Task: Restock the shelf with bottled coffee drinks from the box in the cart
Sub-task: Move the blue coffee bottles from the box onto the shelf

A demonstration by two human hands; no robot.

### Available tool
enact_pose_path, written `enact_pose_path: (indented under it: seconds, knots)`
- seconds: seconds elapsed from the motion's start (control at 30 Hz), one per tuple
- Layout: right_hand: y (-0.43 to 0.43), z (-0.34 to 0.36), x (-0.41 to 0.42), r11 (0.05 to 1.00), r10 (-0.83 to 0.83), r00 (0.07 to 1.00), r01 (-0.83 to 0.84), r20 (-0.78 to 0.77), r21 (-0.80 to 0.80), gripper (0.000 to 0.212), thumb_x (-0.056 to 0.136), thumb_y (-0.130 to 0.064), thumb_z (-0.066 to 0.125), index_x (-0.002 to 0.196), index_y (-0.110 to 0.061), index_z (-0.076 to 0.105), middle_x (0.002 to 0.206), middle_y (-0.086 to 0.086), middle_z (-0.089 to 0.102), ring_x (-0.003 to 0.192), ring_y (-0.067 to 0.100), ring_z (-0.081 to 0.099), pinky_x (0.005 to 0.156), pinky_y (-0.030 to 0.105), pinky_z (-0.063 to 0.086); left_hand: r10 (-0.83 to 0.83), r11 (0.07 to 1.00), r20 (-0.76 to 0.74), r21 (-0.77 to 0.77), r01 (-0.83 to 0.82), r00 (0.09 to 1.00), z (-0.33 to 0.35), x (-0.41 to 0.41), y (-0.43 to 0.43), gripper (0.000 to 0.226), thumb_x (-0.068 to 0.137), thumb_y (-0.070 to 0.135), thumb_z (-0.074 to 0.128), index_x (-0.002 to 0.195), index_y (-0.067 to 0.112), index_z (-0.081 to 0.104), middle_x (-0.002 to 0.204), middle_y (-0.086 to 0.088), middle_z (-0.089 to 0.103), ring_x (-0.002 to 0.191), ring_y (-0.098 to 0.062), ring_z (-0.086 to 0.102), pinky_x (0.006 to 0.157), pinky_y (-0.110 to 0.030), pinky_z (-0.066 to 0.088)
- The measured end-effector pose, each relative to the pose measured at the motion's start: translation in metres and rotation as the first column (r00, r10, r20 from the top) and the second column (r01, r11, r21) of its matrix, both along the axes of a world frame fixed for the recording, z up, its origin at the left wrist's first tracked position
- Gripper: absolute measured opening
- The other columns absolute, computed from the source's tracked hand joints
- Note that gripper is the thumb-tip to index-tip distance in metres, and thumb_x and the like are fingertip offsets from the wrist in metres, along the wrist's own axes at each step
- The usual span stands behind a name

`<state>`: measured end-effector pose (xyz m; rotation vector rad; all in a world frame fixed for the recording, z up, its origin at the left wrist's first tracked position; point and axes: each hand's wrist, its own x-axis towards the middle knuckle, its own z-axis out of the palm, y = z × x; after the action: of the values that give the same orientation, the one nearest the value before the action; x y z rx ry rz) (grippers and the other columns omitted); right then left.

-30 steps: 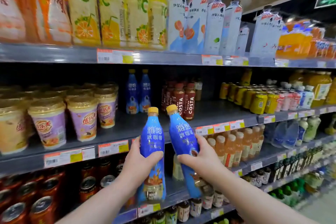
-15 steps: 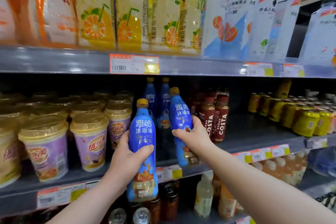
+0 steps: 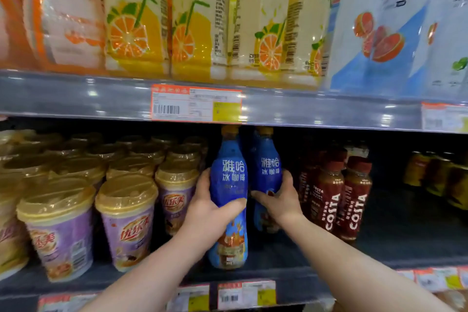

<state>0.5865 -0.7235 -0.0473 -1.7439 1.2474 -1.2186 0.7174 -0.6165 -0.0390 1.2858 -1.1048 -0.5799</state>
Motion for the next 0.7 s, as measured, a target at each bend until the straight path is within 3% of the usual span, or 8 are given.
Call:
enact_pose_path:
  seconds: [0.07,0.13,0.2,0.27,0.4,0.47,0.57,0.7]
  knots:
    - [-0.005,-0.001,-0.003,0.999,0.033,0.999,-0.033,-0.018,-0.017,0.074,0.071,-0.012,0.081,0.130,-0.010,0.037,0.111,-0.001,0.056,0.096,0.011,0.053,0.076,0.014,0.035,0.013,1.000,0.016,0.001,-0.013,1.000,0.000,-0.001,-0.017,0.068,0.066,0.010,0.082,0.109,0.041,0.040,0.100,0.020,0.059,0.088,0.006,0.058,0.086,-0.025,0.045]
    - [-0.008,-0.003,-0.008,0.998,0.061,0.997,-0.062,-0.049,-0.022,0.074,0.072,-0.012,0.080,0.130,-0.012,0.035,0.107,-0.004,0.054,0.094,0.009,0.052,0.070,0.010,0.033,0.042,0.999,0.037,0.009,-0.043,0.998,-0.001,-0.002,-0.035,0.077,0.050,0.025,0.085,0.110,0.045,0.041,0.106,0.014,0.063,0.094,-0.006,0.063,0.090,-0.031,0.049]
    - [-0.009,-0.005,-0.013,0.997,0.080,0.994,-0.082,-0.077,-0.017,0.077,0.072,-0.014,0.080,0.132,-0.017,0.032,0.105,-0.006,0.056,0.092,0.009,0.053,0.069,0.010,0.033,0.067,0.997,0.055,0.022,-0.068,0.996,-0.005,-0.002,-0.050,0.095,0.041,0.036,0.081,0.125,0.040,0.038,0.114,0.007,0.064,0.102,-0.015,0.064,0.095,-0.040,0.050]
    - [-0.012,-0.009,-0.015,0.997,0.078,0.992,-0.081,-0.096,-0.021,0.082,0.072,-0.018,0.081,0.136,-0.019,0.030,0.111,-0.002,0.061,0.093,0.010,0.055,0.079,0.016,0.039,0.074,0.996,0.093,0.051,-0.079,0.993,-0.009,-0.003,-0.060,0.097,0.054,0.022,0.084,0.136,0.029,0.033,0.116,0.005,0.063,0.103,-0.015,0.062,0.095,-0.037,0.049]
    - [-0.017,-0.010,-0.012,0.997,0.077,0.990,-0.079,-0.118,-0.018,0.081,0.071,-0.022,0.081,0.134,-0.018,0.033,0.109,-0.003,0.060,0.094,0.011,0.056,0.085,0.024,0.044,0.073,0.995,0.144,0.059,-0.082,0.987,-0.012,-0.002,-0.070,0.079,0.069,0.006,0.079,0.134,0.018,0.036,0.108,0.005,0.060,0.098,-0.013,0.058,0.084,-0.024,0.041]
    - [-0.019,-0.010,-0.010,0.996,0.088,0.990,-0.090,-0.107,-0.016,0.078,0.070,-0.020,0.081,0.132,-0.016,0.034,0.109,-0.003,0.059,0.095,0.010,0.055,0.083,0.022,0.042,0.066,0.993,0.180,0.081,-0.081,0.981,-0.013,0.001,-0.075,0.078,0.067,0.009,0.080,0.132,0.016,0.038,0.112,0.001,0.058,0.105,-0.016,0.057,0.086,-0.025,0.042]
    - [-0.020,-0.008,-0.011,0.992,0.130,0.987,-0.130,-0.095,0.004,0.074,0.072,-0.010,0.078,0.131,-0.017,0.033,0.098,-0.011,0.055,0.094,0.008,0.055,0.080,0.019,0.038,0.135,0.982,0.302,0.088,-0.168,0.944,-0.017,0.004,-0.079,0.089,0.053,0.031,0.084,0.129,0.018,0.041,0.120,-0.005,0.054,0.113,-0.022,0.054,0.097,-0.040,0.046]
    - [-0.022,-0.009,-0.012,0.988,0.156,0.979,-0.156,-0.129,0.007,0.074,0.074,-0.008,0.075,0.132,-0.017,0.030,0.094,-0.017,0.052,0.096,0.007,0.053,0.081,0.019,0.037,0.093,0.975,0.381,0.153,-0.161,0.920,-0.030,0.007,-0.075,0.094,0.058,0.026,0.085,0.135,0.024,0.031,0.129,-0.003,0.049,0.120,-0.021,0.049,0.100,-0.042,0.044]
